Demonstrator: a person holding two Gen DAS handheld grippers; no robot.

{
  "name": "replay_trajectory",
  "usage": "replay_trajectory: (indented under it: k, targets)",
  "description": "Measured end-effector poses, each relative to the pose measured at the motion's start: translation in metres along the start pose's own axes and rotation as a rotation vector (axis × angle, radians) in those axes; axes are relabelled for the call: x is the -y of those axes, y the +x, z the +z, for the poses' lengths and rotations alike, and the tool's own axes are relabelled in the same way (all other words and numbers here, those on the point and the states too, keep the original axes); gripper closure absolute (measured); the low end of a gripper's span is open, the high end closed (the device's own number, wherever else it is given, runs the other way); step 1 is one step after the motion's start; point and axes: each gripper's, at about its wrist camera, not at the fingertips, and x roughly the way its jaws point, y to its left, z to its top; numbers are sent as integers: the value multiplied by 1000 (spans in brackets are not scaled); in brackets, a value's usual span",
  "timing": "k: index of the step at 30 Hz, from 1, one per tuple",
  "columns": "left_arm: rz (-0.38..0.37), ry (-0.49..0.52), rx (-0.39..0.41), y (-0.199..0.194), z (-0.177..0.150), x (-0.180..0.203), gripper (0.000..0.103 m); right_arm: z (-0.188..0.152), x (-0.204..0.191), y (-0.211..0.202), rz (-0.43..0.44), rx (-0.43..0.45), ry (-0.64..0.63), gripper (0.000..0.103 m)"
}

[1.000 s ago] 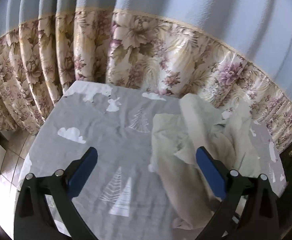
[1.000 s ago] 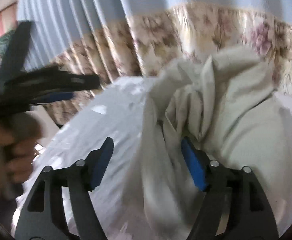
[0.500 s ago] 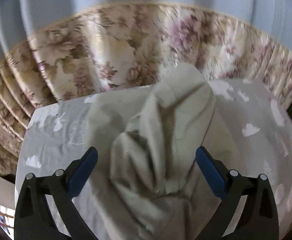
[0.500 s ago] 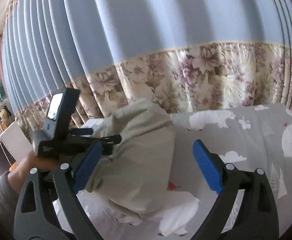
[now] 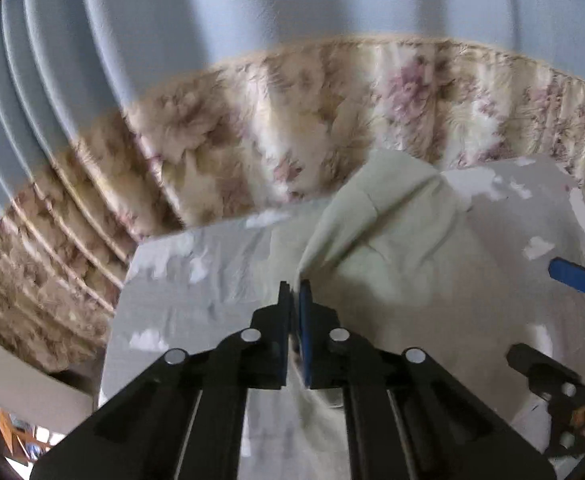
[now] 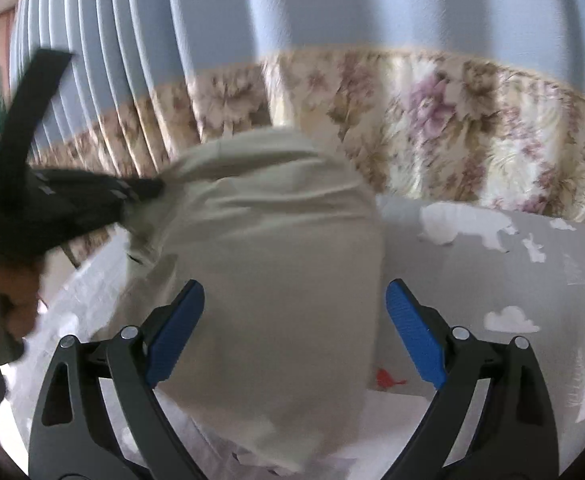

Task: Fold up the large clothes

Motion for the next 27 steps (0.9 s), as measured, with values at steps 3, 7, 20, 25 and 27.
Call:
replay_trajectory:
  k: [3, 7, 20, 25, 27]
  targets:
    - [22, 8, -55, 24, -24, -2, 98, -20, -11, 42, -39, -113, -52, 11]
    - [44, -17, -38, 32, -43, -3, 94, -40, -26, 61, -108, -118, -105, 9]
    - [57, -117, 2, 49, -58, -17, 83, -26, -17, 19, -44, -35, -69, 7]
    - [29, -241, 120, 7, -51, -30, 17, -6, 14, 4, -59, 15, 2, 5]
    - [-12, -260, 162, -10, -44, -30, 11, 0, 26, 5, -63, 16, 35, 5]
